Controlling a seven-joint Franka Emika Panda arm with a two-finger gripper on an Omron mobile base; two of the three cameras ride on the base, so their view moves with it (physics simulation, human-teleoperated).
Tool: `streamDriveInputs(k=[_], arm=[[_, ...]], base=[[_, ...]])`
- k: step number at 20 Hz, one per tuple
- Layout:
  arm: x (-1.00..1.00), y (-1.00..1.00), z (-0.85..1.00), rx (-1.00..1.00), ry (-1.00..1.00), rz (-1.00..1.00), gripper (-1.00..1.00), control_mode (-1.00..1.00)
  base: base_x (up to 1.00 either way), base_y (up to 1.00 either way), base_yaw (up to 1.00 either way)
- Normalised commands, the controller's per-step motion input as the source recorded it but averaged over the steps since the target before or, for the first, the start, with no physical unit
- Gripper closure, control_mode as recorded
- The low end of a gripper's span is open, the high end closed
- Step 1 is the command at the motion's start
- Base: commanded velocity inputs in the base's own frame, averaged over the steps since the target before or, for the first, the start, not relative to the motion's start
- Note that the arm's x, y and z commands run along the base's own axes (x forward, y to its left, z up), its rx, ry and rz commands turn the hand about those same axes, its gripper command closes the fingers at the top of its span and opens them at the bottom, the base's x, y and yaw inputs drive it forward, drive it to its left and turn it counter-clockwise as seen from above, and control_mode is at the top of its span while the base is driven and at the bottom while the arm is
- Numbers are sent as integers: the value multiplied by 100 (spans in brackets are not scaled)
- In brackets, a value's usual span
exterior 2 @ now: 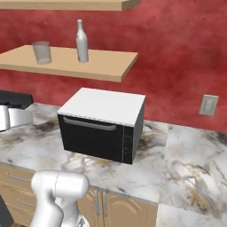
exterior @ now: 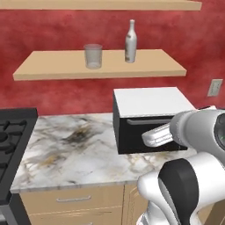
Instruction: There is a bowl on the dining counter. Grab a lemon wedge from the fridge and place it in the bowl. Then get the liquor bottle and glass cup from the cabinet and place them next to the bowl.
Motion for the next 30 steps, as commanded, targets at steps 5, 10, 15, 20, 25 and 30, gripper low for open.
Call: streamDriveInputs(k=[5, 10, 15, 20, 25, 30], arm=[[18, -44, 5, 1, -36, 31, -100, -100], [13, -44, 22, 2, -38, 39, -100, -100], [28, 1, 27, 0, -34, 13, -100, -100], [32, 4, 38, 1, -15, -5, -100, -100], [27, 4, 52, 15, -1, -15, -100, -100], [11, 5, 38, 24, 5, -12, -100, -100]], base=[[0, 0, 0], [0, 0, 0], [0, 0, 0], [0, 0, 0], [0, 0, 0], [0, 0, 0]])
